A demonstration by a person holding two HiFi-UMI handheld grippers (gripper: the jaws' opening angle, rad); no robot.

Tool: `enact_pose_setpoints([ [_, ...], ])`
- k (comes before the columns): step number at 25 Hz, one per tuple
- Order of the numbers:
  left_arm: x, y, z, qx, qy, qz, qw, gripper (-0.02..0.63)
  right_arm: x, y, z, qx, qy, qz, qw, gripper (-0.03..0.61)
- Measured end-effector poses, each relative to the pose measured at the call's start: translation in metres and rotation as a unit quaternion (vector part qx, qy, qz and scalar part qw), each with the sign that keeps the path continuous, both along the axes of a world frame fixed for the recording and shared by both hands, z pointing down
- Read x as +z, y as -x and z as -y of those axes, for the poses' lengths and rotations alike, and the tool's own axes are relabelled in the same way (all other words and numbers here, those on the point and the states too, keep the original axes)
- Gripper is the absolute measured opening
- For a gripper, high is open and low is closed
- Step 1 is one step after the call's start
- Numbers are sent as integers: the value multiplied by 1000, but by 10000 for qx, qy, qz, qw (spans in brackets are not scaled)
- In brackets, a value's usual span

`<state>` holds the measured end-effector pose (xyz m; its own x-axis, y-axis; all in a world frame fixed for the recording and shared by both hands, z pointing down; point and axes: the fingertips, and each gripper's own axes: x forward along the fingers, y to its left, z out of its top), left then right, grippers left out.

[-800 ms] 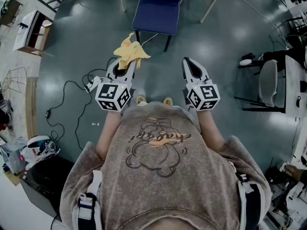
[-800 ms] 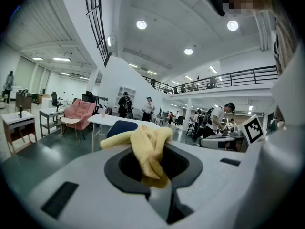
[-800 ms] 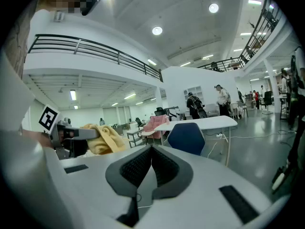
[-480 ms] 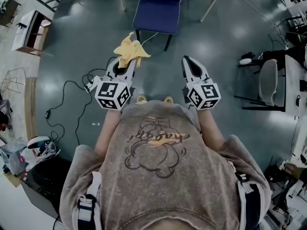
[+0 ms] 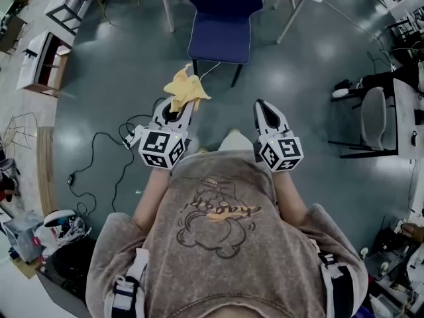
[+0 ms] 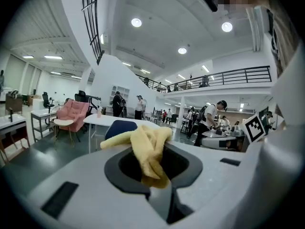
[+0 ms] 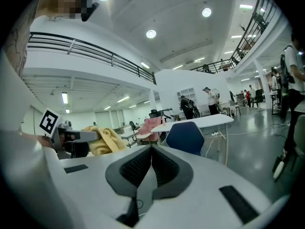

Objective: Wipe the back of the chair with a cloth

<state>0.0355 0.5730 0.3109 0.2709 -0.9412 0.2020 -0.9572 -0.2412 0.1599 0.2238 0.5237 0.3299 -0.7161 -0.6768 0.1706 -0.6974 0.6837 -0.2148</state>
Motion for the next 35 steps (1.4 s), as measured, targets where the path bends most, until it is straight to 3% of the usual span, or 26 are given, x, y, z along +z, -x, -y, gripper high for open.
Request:
enact_pose_setpoints([
  [9,-4,37,46,70,-97,-69,9999,81,7,25,42,253,49,0,9997,26],
  [15,5,56,102,16,-5,-107,9999,81,14,58,96,117,90,55,9999,26],
  [35,-15,76,373,-298,116,-327,9990,81,2,71,369,-2,324,-21,9995,26],
])
